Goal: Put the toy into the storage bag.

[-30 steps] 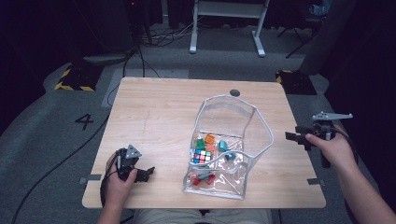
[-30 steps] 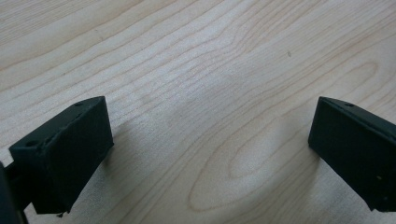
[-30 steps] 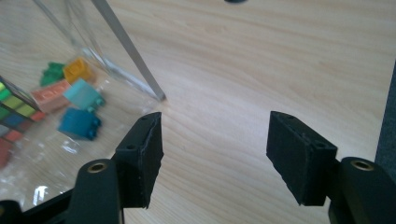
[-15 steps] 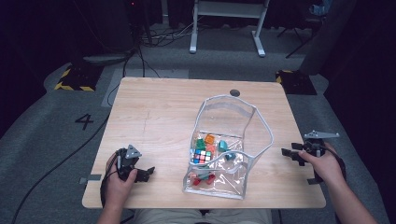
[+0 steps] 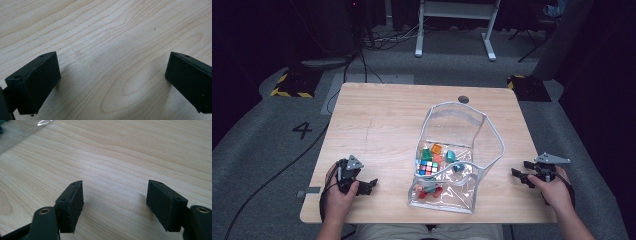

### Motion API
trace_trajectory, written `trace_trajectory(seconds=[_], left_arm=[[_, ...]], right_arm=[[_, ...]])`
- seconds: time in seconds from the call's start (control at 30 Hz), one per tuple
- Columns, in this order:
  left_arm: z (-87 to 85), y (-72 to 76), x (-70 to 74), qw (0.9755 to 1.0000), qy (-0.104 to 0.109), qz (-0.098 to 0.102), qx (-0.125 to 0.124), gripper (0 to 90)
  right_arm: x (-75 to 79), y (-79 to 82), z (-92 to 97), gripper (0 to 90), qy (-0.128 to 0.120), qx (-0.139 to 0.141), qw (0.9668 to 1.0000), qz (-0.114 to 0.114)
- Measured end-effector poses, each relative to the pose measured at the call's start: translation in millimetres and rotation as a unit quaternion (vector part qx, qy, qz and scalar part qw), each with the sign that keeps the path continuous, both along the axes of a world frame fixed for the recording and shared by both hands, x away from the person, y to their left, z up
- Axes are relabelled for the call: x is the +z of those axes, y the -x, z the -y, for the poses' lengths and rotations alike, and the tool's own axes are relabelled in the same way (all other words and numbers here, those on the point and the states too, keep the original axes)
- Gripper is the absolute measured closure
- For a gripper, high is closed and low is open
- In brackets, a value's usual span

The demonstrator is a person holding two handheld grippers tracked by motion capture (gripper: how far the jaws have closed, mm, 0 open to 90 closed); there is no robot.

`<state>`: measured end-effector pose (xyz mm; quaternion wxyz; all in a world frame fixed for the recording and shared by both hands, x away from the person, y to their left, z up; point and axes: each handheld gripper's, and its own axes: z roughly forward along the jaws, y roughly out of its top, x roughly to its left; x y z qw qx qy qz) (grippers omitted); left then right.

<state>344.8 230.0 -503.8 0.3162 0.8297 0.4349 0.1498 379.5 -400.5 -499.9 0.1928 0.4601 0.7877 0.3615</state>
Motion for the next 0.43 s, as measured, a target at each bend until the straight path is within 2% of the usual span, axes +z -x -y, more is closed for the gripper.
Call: trace_trajectory(seconds=[0.1, 0.23, 0.37, 0.43], left_arm=[[0.0, 0.0, 0.0, 1.0, 0.0, 0.0, 0.0, 0.0], [0.0, 0.0, 0.0, 1.0, 0.0, 0.0, 0.0, 0.0], [0.0, 0.1, 0.0, 1.0, 0.0, 0.001, 0.0, 0.0], [0.0, -0.2, -0.3, 1.0, 0.002, 0.0, -0.005, 0.1]], right_arm=[[-2.2, 2.3, -2.1, 25.8, 0.015, 0.004, 0.9998, 0.013], [-3.1, 2.6, -3.3, 15.9, 0.015, 0.002, 0.9999, 0.007], [-3.6, 2.3, -3.1, 14.6, 0.021, 0.01, 0.9997, 0.007], [-3.4, 2.6, -3.6, 14.6, 0.016, 0.009, 0.9998, 0.005]])
